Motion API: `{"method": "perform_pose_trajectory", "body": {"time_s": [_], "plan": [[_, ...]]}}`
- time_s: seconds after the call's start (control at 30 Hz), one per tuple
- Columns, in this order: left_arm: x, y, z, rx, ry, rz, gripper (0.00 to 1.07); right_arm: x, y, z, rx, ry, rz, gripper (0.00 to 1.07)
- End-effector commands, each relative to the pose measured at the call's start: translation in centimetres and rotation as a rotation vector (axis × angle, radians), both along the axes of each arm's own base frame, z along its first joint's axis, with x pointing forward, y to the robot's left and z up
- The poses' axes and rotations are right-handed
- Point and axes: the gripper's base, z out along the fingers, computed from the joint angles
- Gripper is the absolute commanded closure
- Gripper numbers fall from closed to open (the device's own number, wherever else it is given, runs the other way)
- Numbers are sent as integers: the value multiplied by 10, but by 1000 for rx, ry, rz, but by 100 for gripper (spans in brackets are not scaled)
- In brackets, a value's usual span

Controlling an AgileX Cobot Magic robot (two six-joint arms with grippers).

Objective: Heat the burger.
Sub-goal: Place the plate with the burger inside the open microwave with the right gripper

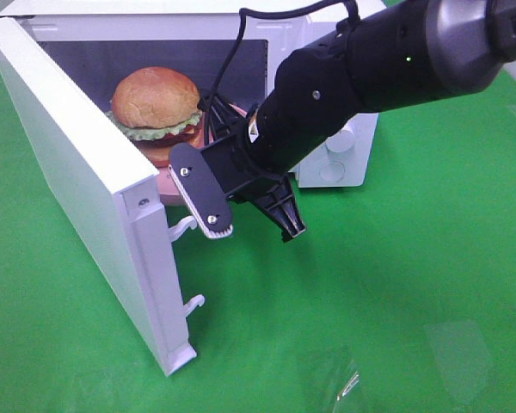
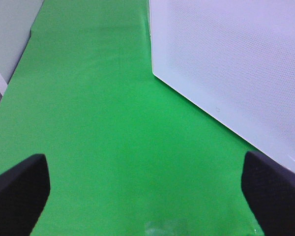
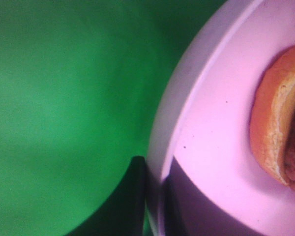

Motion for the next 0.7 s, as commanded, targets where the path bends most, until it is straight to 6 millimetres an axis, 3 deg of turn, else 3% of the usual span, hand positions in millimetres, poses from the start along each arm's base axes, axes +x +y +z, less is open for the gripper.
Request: {"method": "perform_pose_trajectory", "body": {"time_s": [0.03,0.7], "plan": [[-3,0,0,0,-34,-1,9,10,10,12,46,-49,0,107],[-3,0,0,0,-34,-1,9,52,43,5,75,32,-161,107]]}}
